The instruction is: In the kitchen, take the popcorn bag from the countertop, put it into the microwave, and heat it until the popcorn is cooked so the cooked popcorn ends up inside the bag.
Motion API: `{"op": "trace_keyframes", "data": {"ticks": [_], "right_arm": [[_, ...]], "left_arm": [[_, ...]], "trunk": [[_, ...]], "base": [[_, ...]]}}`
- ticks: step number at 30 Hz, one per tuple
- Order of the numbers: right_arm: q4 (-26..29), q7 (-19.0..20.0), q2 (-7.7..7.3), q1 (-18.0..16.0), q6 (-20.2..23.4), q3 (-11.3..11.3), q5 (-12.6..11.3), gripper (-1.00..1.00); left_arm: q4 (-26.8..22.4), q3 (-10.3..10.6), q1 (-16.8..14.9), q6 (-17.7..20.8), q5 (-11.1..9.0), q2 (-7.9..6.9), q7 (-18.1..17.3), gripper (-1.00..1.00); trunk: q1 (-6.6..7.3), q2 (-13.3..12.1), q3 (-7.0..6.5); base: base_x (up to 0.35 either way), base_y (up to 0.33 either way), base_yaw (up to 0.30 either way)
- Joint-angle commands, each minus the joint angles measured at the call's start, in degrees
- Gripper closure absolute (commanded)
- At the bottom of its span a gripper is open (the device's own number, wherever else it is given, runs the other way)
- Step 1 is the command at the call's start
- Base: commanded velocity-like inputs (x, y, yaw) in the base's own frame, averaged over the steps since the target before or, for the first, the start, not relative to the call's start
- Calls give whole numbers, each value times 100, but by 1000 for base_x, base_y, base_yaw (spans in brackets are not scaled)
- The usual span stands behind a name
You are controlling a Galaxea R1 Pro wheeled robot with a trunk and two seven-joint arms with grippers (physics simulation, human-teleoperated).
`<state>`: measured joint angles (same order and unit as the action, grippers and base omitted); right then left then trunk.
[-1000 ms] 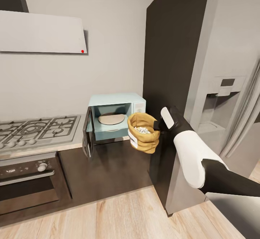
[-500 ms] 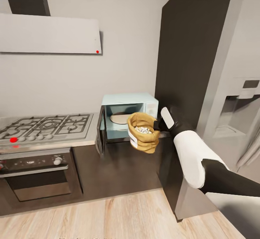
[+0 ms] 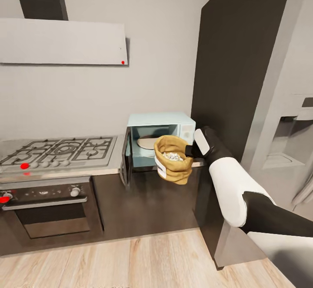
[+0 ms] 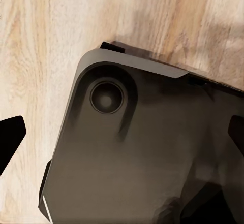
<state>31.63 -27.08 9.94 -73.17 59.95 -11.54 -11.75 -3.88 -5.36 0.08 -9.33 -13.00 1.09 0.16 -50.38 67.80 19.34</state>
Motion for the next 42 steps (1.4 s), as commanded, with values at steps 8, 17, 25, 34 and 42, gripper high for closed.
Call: {"op": "trace_keyframes", "data": {"ticks": [8,17,25,34,42], "right_arm": [[7,-61,6,-4,5,-23,-64,100],[10,-78,6,-4,5,-15,-55,100],[308,-79,6,-4,5,-35,-73,100],[566,-85,6,-4,5,-82,-90,100],[546,-71,6,-4,5,-85,-98,100]], "left_arm": [[-7,-44,1,-14,8,-3,2,-100],[-7,-44,1,-12,8,-3,2,-100],[-7,-44,1,-16,8,-3,2,-100],[-7,-44,1,-25,8,8,2,-100],[-7,-44,1,-17,8,6,2,-100]], "trunk": [[0,4,6],[0,4,6],[0,4,6],[0,4,6],[0,4,6]], "base": [[0,0,219],[0,0,9],[0,0,0],[0,0,0],[70,0,0]]}}
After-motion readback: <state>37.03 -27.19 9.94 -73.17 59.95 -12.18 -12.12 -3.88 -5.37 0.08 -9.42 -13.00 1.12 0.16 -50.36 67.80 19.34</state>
